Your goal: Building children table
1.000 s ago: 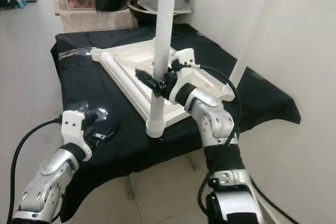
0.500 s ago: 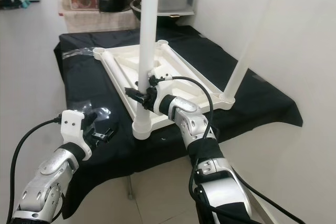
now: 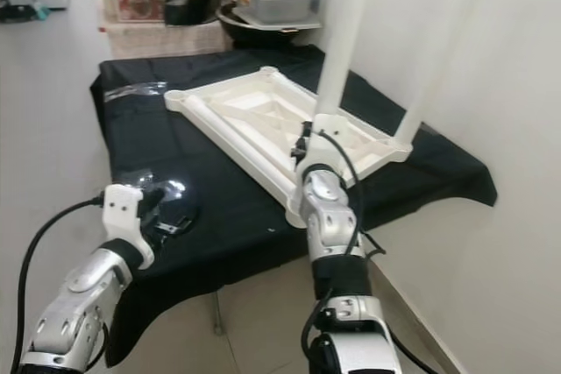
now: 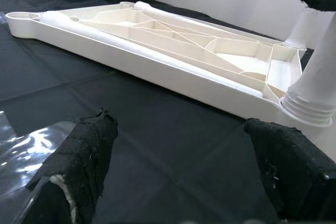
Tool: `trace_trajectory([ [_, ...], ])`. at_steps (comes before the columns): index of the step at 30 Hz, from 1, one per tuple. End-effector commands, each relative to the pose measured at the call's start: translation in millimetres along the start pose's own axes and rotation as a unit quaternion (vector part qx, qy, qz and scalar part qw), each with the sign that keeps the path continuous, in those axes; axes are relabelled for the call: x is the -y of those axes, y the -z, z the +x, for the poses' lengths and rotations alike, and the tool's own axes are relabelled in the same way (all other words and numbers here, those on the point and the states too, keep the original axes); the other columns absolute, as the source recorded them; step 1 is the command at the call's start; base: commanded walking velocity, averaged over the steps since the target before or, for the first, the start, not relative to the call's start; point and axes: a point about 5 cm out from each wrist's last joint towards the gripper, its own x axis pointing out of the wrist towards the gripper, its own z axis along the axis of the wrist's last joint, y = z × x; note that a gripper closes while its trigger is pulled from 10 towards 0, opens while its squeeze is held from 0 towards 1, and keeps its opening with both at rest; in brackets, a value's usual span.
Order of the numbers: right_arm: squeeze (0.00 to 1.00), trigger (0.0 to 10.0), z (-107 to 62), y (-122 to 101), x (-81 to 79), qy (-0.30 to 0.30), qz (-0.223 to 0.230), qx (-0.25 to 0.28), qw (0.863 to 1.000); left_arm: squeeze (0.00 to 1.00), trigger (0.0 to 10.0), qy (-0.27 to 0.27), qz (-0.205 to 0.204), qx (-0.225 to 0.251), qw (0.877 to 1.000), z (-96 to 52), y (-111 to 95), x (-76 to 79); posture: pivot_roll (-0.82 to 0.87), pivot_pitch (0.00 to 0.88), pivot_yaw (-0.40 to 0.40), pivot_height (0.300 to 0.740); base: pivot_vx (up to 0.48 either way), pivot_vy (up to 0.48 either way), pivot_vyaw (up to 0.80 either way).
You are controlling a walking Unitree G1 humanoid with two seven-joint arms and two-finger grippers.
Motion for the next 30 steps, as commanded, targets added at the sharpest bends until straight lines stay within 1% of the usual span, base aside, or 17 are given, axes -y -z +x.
trace_trajectory([
  [1,1.00,10.0,-2.6,0.8,-20.7,-0.083,0.022,-0.001,0.996,0.00,10.0,0.003,0.003,-0.007,1.000,0.7,2.6,0.4,-0.01,0.000,-0.079,0.740,0.000,0.000,0.00],
  [3,1.00,10.0,-4.0,-5.8,-23.3,-0.110,0.034,0.008,0.993,0.00,10.0,0.003,0.003,-0.007,1.000,0.8,2.5,0.3,-0.01,0.000,-0.079,0.740,0.000,0.000,0.00],
  [4,0.00,10.0,-5.7,-14.4,-24.2,-0.153,0.038,0.024,0.987,0.00,10.0,0.002,0.002,-0.006,1.000,1.1,2.8,0.4,-0.01,0.000,-0.084,0.740,0.000,0.000,0.00],
  [6,0.00,10.0,-7.1,-19.7,-24.4,-0.179,0.038,0.032,0.983,0.00,10.0,0.002,0.002,-0.006,1.000,1.3,3.0,0.5,-0.01,0.000,-0.084,0.740,0.000,0.000,0.00],
  [8,0.00,10.0,-15.9,-29.8,-26.4,-0.269,0.040,0.050,0.961,0.00,10.0,0.001,0.001,-0.005,1.000,1.5,3.1,0.6,-0.01,0.000,-0.084,0.740,0.000,0.000,0.00],
  [12,0.00,10.0,-34.4,-28.3,-24.7,-0.454,-0.035,0.065,0.888,0.00,10.0,0.002,0.000,-0.003,1.000,2.7,3.5,1.7,-0.01,0.000,-0.095,0.740,0.000,0.000,0.00],
  [14,0.00,10.0,-34.6,-21.6,-24.3,-0.481,-0.045,0.050,0.874,0.00,10.0,0.002,0.000,-0.003,1.000,2.8,3.6,1.9,-0.01,0.000,-0.095,0.740,0.000,0.000,0.00],
  [21,0.00,10.0,-13.9,4.7,-30.7,-0.461,-0.054,-0.002,0.886,0.00,10.0,-0.001,0.000,0.000,1.000,2.8,2.6,2.4,0.01,0.000,-0.116,0.740,0.000,0.000,0.00],
  [22,0.00,7.3,-9.1,7.6,-32.4,-0.443,-0.057,-0.010,0.895,0.00,10.0,-0.002,0.000,0.000,1.000,2.4,2.4,2.0,0.01,0.000,-0.116,0.740,0.000,0.000,0.00],
  [23,0.00,7.3,-9.1,7.6,-32.4,-0.443,-0.057,-0.010,0.895,0.00,10.0,-0.002,0.000,0.000,1.000,2.4,2.4,2.0,0.01,0.000,-0.116,0.740,0.000,0.000,0.00],
  [24,0.00,3.3,-2.7,9.1,-32.4,-0.415,-0.055,-0.018,0.908,0.00,10.0,-0.003,0.001,0.001,1.000,1.9,2.3,1.4,0.01,0.000,-0.116,0.740,0.000,0.000,0.00],
  [25,0.00,3.3,-2.7,9.1,-32.4,-0.415,-0.055,-0.018,0.908,0.00,10.0,-0.003,0.001,0.001,1.000,1.9,2.3,1.4,0.01,0.000,-0.116,0.740,0.000,0.000,0.00],
  [26,0.00,0.0,2.6,8.7,-29.8,-0.388,-0.052,-0.021,0.920,0.00,10.0,-0.004,0.001,0.001,1.000,1.6,2.3,0.9,0.02,0.000,-0.119,0.740,0.000,0.000,0.00],
  [27,0.00,0.0,11.8,8.6,-19.1,-0.325,-0.046,-0.031,0.944,0.00,10.0,-0.005,0.001,0.001,1.000,1.2,2.2,0.2,0.01,0.000,-0.116,0.740,0.000,0.000,0.00],
  [28,0.00,0.0,17.1,8.5,-11.2,-0.281,-0.043,-0.038,0.958,0.00,10.0,-0.005,0.002,0.001,1.000,1.0,2.2,-0.2,0.01,0.000,-0.116,0.740,0.000,0.000,0.00],
  [29,0.00,0.0,17.1,8.5,-11.2,-0.281,-0.043,-0.038,0.958,0.00,10.0,-0.005,0.002,0.001,1.000,1.0,2.2,-0.2,0.01,0.000,-0.116,0.740,0.000,0.000,0.00],
  [30,0.00,0.0,25.2,11.2,5.9,-0.189,-0.035,-0.058,0.980,0.00,10.0,-0.005,0.002,0.001,1.000,0.8,2.3,-0.6,0.01,0.000,-0.113,0.740,0.000,0.000,0.00],
])
